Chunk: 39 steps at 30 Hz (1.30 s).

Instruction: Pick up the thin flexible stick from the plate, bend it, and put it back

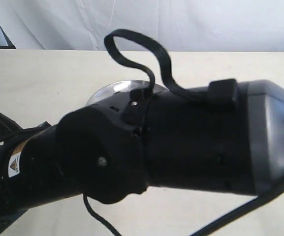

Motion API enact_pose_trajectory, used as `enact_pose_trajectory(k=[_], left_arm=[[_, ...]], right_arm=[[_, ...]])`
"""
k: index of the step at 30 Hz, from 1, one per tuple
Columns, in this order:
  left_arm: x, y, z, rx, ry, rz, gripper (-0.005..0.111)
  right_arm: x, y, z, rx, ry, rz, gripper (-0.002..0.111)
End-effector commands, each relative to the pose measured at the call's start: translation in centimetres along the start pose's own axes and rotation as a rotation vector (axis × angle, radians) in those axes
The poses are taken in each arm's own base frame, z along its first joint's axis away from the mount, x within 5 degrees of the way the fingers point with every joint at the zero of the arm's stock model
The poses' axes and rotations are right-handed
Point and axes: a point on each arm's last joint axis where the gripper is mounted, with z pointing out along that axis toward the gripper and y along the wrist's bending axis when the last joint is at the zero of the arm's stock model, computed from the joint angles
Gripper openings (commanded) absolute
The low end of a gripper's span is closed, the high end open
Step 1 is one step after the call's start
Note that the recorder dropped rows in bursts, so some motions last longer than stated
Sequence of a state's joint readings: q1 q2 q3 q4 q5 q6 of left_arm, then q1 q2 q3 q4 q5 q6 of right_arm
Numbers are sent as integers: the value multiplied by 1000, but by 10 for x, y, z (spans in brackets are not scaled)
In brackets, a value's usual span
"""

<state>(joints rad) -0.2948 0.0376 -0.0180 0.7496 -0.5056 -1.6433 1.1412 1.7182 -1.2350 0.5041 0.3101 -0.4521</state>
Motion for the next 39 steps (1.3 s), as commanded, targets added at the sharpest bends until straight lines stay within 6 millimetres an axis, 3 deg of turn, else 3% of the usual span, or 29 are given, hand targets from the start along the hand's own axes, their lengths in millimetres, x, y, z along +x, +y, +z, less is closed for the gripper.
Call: enact_pose_trajectory(k=[1,7,15,20,24,29,32,39], left_arm=[[-5,-13,1,109,-18,-28,0],[1,-5,1,23,47,111,0],[7,4,0,-62,117,272,0],[6,6,0,-85,112,273,1],[5,6,0,-98,100,252,16],[3,10,0,-144,91,254,53],[2,15,-1,-201,79,257,61],[0,20,-2,-260,72,274,56]], right_arm=[[5,-7,7,24,13,-7,-1],[9,5,-18,-74,152,-18,-1],[-10,17,-70,-106,78,-46,-1],[-12,17,-75,-101,60,-53,-1],[-8,15,-64,-93,78,-50,-1],[-4,8,-50,-46,93,-37,-1],[-1,-11,-45,41,115,14,-1],[20,-99,-45,292,214,186,-1]])
